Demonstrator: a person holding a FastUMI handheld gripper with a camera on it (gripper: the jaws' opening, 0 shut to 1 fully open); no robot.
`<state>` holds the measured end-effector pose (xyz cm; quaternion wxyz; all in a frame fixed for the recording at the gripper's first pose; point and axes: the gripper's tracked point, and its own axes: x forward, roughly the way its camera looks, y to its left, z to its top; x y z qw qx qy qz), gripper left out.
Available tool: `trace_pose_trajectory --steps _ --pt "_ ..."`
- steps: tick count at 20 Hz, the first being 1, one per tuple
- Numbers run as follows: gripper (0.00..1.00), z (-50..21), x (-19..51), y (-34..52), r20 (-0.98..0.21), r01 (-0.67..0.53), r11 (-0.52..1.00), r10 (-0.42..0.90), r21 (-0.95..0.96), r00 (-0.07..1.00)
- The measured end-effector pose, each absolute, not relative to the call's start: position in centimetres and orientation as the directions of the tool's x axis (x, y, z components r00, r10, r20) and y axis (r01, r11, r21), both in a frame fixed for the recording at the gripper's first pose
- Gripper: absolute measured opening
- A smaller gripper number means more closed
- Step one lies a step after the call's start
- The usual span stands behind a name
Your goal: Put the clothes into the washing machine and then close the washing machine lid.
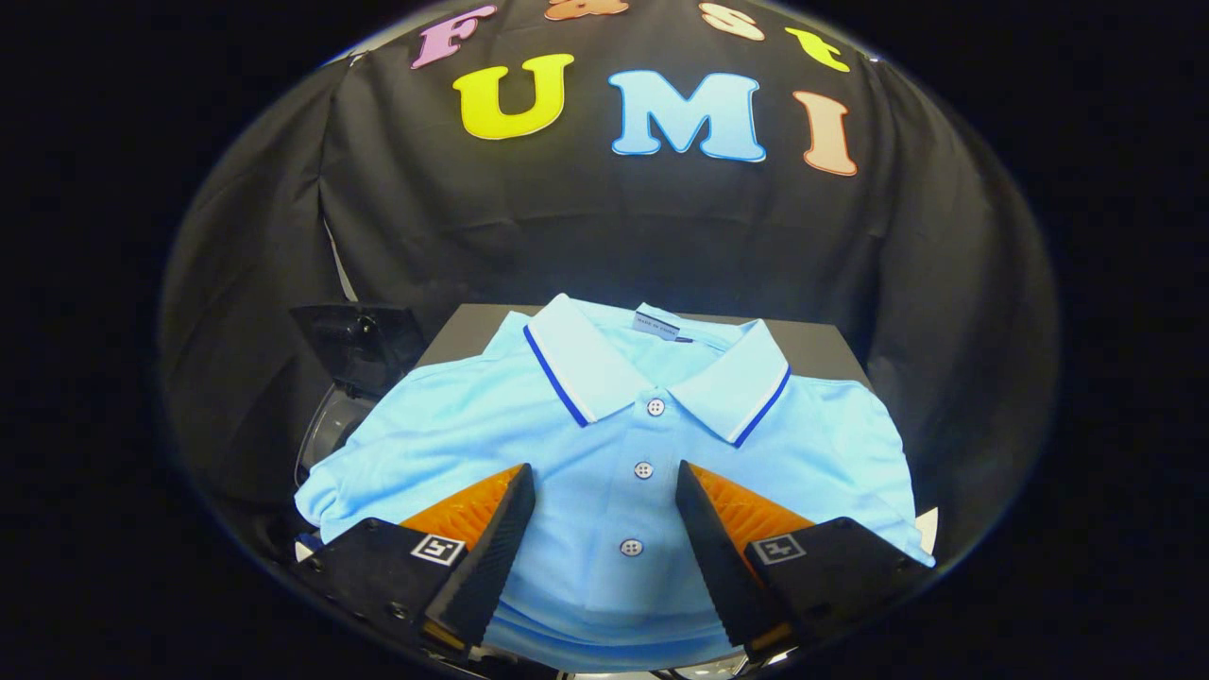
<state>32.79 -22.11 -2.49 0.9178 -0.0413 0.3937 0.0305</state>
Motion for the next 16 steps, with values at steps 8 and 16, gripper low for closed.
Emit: trace_pose_trajectory --steps 8,16 --pt "0.16 -2.1 32.9 -21.7 -0.653 -0.126 0.992 0.081 -0.021 0.753" --pt "0.02 0.9 33.4 -19.1 -0.534 -0.123 0.988 0.156 0.096 0.831"
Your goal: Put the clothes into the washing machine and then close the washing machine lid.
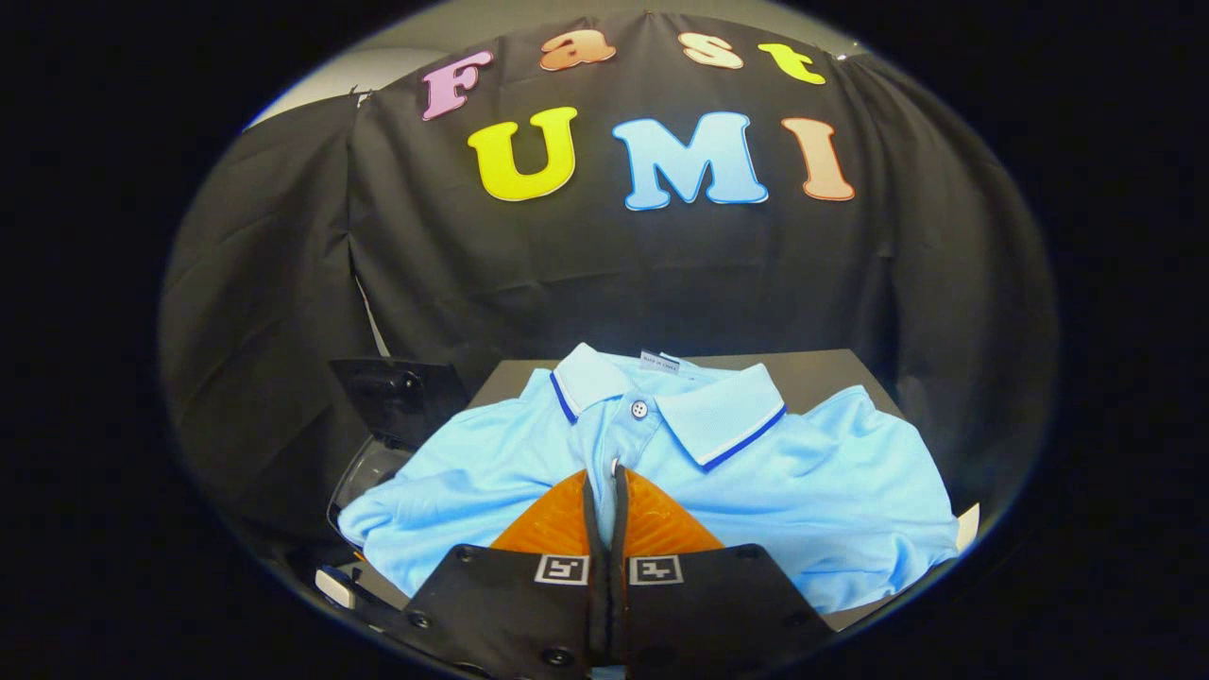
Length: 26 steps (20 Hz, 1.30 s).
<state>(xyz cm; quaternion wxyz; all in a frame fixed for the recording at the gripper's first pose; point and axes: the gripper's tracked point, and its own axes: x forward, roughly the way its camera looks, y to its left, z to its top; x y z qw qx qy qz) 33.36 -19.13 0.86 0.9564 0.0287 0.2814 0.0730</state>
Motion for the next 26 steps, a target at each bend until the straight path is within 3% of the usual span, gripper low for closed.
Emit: trace_pose_trajectory --steps 11,26 --pt "0.02 5.6 32.8 -9.7 -0.426 -0.231 0.956 0.288 0.182 0.858" --pt "0.02 5.4 34.2 5.9 -0.421 -0.391 0.892 0.452 0.229 0.786"
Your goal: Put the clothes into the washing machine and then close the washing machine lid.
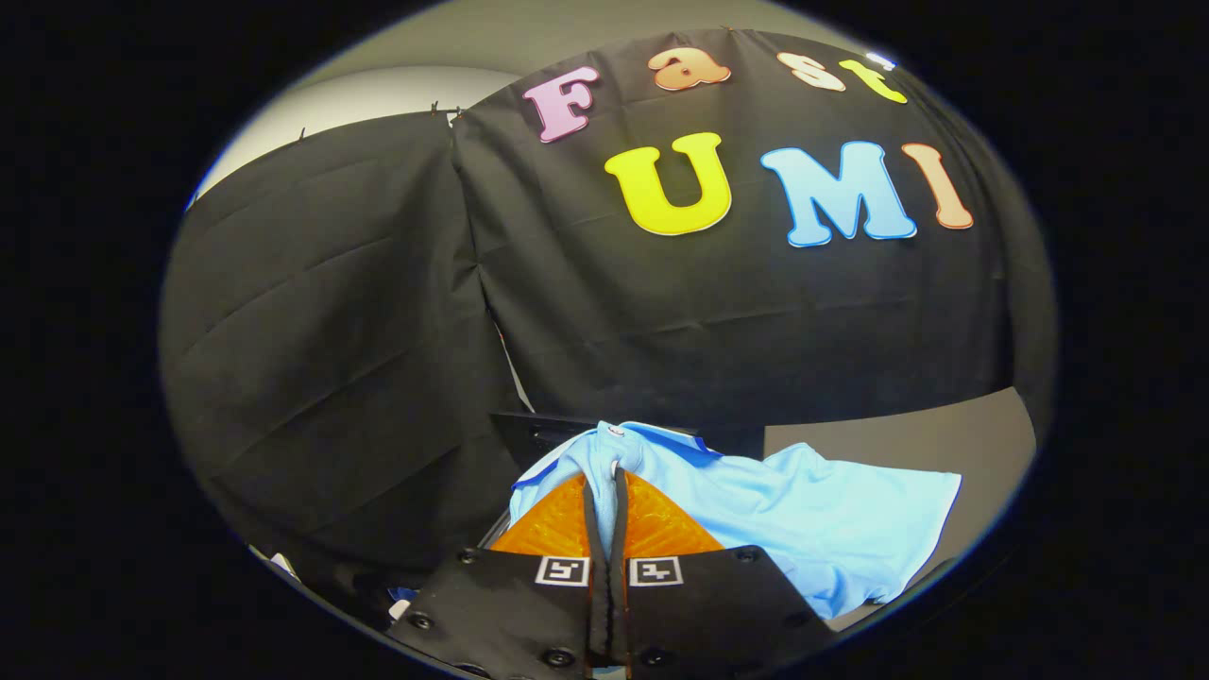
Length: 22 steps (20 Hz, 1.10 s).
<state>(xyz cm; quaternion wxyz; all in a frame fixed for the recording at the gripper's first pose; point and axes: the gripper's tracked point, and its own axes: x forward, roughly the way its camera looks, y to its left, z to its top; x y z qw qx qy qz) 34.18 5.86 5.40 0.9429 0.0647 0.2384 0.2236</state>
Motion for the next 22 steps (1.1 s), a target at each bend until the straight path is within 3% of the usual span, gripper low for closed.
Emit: trace_pose_trajectory --steps 11,22 --pt "0.02 4.0 34.8 15.3 -0.435 -0.456 0.856 0.517 0.245 0.737" --pt "0.01 -2.2 35.8 19.8 -0.477 -0.457 0.870 0.485 0.183 0.733"
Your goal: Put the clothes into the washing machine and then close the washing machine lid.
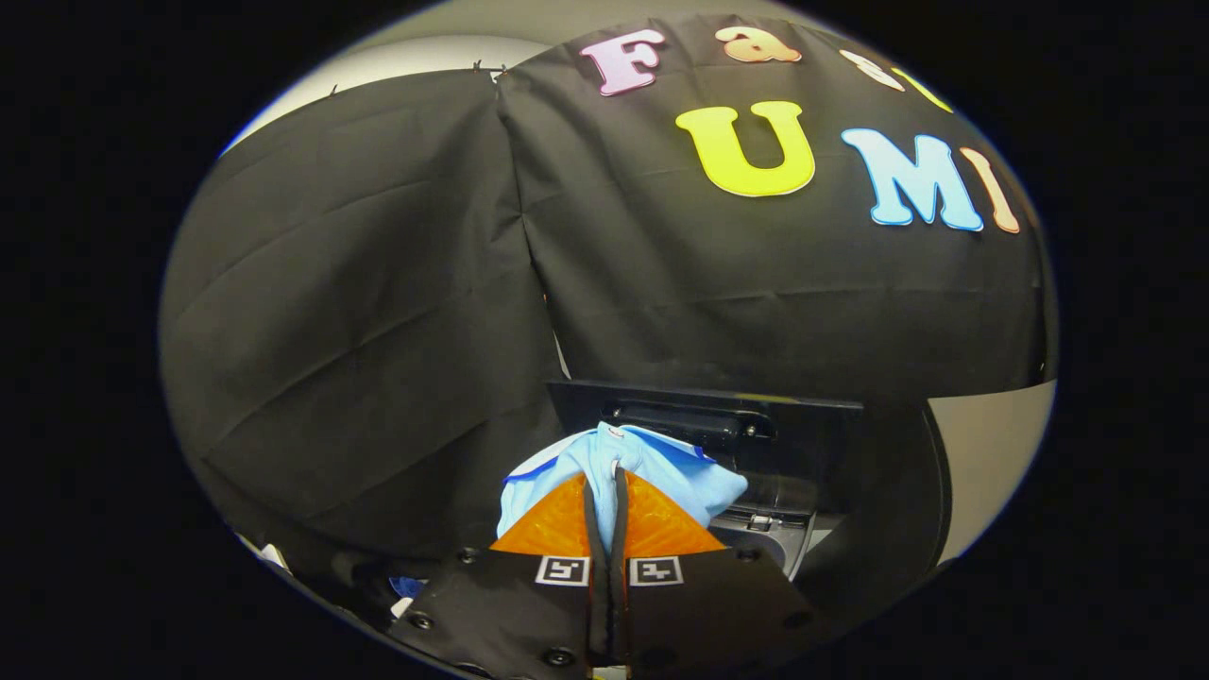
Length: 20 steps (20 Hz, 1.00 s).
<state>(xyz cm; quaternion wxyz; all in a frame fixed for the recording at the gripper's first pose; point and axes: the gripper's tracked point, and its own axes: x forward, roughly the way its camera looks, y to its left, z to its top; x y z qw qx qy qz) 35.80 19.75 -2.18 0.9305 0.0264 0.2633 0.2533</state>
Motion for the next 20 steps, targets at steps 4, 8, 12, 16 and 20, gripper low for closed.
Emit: trace_pose_trajectory --steps 4,8,12,16,20 --pt "0.01 -6.4 36.3 20.3 -0.517 -0.435 0.890 0.440 0.140 0.734" --pt "0.02 -10.1 36.4 20.5 -0.561 -0.405 0.907 0.398 0.119 0.726" --pt "0.02 -12.9 36.2 21.0 -0.589 -0.372 0.920 0.372 0.128 0.717" --pt "0.02 -15.7 36.0 21.2 -0.618 -0.343 0.932 0.339 0.118 0.710" --pt "0.02 -18.5 35.9 20.9 -0.662 -0.306 0.946 0.294 0.102 0.689"
